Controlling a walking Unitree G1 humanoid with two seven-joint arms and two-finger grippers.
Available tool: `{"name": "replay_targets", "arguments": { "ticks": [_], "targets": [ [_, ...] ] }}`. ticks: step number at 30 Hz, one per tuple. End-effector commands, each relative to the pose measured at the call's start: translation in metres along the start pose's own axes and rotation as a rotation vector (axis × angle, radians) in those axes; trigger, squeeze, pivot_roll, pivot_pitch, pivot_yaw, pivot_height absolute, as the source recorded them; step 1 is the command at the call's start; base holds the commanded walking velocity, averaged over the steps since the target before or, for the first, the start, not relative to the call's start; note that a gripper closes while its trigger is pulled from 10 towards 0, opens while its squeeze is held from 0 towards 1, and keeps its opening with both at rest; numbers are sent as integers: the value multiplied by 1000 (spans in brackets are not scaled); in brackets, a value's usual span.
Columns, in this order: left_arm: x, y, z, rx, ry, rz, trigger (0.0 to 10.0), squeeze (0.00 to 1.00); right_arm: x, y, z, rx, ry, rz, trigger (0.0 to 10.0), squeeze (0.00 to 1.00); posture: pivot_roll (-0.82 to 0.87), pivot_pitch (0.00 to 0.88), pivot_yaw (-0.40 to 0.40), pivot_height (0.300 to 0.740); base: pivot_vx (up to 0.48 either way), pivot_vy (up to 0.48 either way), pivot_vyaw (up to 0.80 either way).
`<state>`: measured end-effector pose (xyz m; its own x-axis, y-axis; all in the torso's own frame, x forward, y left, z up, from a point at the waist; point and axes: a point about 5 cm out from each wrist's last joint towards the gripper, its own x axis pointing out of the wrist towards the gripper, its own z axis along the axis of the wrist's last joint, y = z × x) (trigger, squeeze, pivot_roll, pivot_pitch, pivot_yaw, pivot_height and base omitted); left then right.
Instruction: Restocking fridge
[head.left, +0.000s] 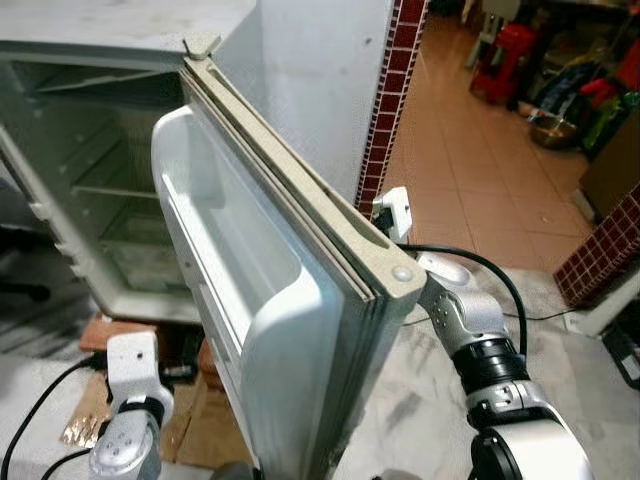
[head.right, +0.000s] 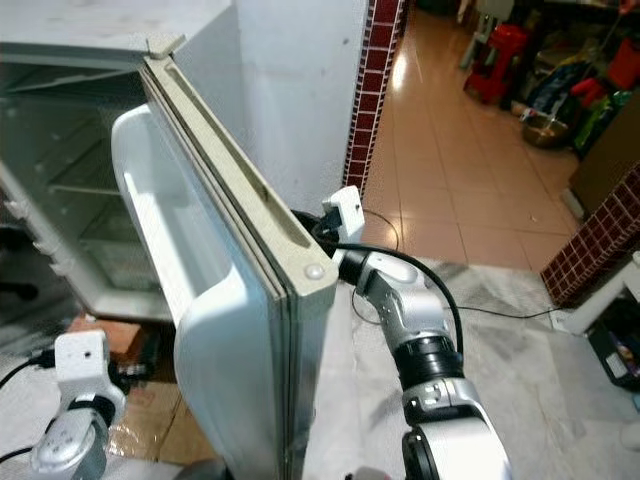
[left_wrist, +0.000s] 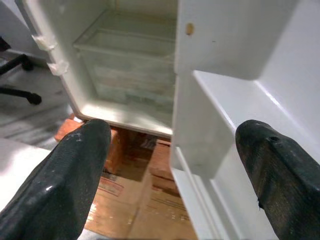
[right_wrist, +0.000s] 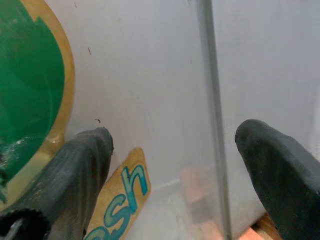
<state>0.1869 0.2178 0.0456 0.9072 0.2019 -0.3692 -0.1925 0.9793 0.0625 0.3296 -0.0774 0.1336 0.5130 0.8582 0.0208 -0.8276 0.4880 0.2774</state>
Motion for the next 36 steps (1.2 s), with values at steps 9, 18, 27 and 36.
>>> {"name": "replay_targets", "arguments": {
  "ticks": [9, 18, 27, 36],
  "targets": [
    [0, -2, 3, 2, -8, 7, 10000, 0, 4, 11, -1, -46, 56, 55, 10000, 0, 184, 32, -45, 740, 0, 480, 0],
    [4, 4, 6, 11, -15, 25, 10000, 0, -1, 9, -1, -51, 71, 38, 10000, 0, 181, 35, -44, 740, 0, 480, 0],
    [5, 5, 6, 11, -12, 27, 10000, 0, -6, 10, -3, -53, 82, 35, 10000, 0, 180, 32, -43, 740, 0, 240, 0],
    [6, 6, 6, 19, -31, 34, 10000, 0, -6, 9, -2, -50, 87, 32, 10000, 0, 184, 24, -49, 740, 0, 57, 0]
  ]
}}
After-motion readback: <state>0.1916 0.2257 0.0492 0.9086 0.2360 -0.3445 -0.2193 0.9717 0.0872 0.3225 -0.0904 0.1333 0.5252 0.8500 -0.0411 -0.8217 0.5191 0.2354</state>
